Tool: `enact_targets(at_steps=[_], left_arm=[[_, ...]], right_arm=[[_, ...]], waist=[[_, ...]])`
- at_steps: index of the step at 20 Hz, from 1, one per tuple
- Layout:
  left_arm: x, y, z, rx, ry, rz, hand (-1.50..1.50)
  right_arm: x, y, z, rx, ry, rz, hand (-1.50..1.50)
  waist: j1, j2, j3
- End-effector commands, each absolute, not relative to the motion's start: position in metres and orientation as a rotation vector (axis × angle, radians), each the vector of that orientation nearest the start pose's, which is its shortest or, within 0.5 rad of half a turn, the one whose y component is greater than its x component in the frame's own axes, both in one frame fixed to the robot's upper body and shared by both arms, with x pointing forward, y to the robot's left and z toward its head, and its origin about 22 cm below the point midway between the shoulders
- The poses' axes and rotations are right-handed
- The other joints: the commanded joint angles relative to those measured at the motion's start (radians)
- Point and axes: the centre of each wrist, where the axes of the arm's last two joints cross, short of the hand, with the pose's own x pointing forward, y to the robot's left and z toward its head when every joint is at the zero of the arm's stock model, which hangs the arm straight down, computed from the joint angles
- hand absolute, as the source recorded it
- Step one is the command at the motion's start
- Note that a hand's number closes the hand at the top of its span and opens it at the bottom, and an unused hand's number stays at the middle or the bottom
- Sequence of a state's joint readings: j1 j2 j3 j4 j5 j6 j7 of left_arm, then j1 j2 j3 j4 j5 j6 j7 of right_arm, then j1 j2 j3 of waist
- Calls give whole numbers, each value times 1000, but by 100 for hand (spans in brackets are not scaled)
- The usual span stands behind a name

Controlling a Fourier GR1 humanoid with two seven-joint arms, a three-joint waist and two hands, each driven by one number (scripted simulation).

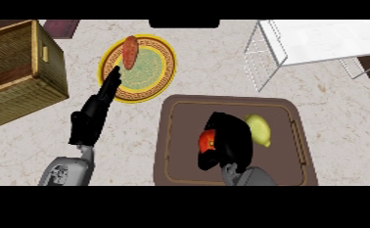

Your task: Pick the tomato from the tray and place it in the tiered shelf

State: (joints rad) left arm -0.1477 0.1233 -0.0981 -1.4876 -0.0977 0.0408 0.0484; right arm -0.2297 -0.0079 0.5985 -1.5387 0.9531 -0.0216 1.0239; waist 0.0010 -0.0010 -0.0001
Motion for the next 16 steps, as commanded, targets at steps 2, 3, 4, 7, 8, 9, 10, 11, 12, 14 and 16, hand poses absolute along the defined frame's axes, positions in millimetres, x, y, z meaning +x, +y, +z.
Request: enact_targets(at_steps=[2, 3, 4, 7, 8, 9, 10, 11, 12, 14, 16], left_arm=[[289, 217, 23, 118, -1561, -237, 0], [282, 225, 5, 134, -1564, -262, 0], [278, 226, 16, 110, -1564, -241, 0], [277, 227, 9, 100, -1578, -237, 0], [275, 227, 9, 136, -1587, -253, 0], [285, 231, 12, 118, -1582, -247, 0], [281, 237, 13, 127, -1565, -240, 0], [271, 227, 5, 113, -1574, -240, 0], [274, 227, 2, 130, -1557, -231, 0], [287, 230, 2, 121, -1577, -238, 0], [271, 227, 20, 104, -1573, -250, 0]], right_arm=[[224, -107, 58, -742, -1117, 967, 150], [207, -107, 53, -709, -1134, 1045, 150], [220, -130, 43, -676, -1170, 1076, 150], [217, -135, 62, -638, -1281, 993, 150], [206, -137, 85, -596, -1371, 899, 150], [200, -136, 88, -559, -1411, 830, 150], [201, -128, 108, -519, -1462, 765, 150], [199, -140, 106, -524, -1500, 718, 150], [181, -138, 110, -524, -1531, 692, 150], [174, -150, 141, -536, -1583, 689, 150], [164, -149, 146, -573, -1602, 624, 150]], waist=[[-11, 0, 0], [-16, 0, 0], [-5, 0, 1], [-5, 1, 0], [-13, -2, 0], [-20, -1, 0], [-14, -2, 0], [-12, -3, 1], [-20, -4, 1], [-21, -1, 0], [-6, -4, 0]])
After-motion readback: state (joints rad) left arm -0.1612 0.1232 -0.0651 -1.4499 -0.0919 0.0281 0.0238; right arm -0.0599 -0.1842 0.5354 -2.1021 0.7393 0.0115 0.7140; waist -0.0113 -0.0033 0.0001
